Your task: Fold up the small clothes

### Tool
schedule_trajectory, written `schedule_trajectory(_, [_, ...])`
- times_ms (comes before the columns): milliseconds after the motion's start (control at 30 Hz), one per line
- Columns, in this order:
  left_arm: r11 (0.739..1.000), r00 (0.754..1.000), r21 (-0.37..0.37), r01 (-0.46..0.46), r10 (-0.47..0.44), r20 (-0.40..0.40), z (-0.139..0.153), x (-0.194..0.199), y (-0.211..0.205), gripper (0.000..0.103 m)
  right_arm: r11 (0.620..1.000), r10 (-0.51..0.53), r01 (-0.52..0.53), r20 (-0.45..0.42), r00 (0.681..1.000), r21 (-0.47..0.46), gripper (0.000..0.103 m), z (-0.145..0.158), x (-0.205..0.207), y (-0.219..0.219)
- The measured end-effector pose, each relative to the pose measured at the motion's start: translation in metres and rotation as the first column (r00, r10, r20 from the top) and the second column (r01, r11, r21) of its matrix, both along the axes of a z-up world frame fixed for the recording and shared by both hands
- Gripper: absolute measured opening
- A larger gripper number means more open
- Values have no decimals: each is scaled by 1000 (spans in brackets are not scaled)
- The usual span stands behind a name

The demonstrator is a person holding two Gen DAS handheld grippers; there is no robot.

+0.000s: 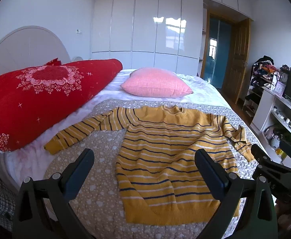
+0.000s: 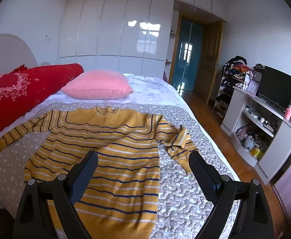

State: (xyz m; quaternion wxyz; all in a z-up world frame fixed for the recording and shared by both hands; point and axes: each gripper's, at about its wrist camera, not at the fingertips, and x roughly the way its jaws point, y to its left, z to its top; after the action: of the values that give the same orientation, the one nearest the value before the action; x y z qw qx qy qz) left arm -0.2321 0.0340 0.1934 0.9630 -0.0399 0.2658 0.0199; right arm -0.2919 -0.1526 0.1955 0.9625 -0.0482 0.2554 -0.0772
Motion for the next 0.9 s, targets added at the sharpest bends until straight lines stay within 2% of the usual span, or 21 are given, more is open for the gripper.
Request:
schedule_trajectory(633, [1000,999,-16,15,-16,-40,-12,5,-5,101,1000,-13,13,-30,999,-8,95,-8,3,-6])
schedule_trajectory(900, [1000,999,-14,6,-7,-46,-15,6,-2,101,996,-54,52,-35,998,-67,95,-9,1,-2])
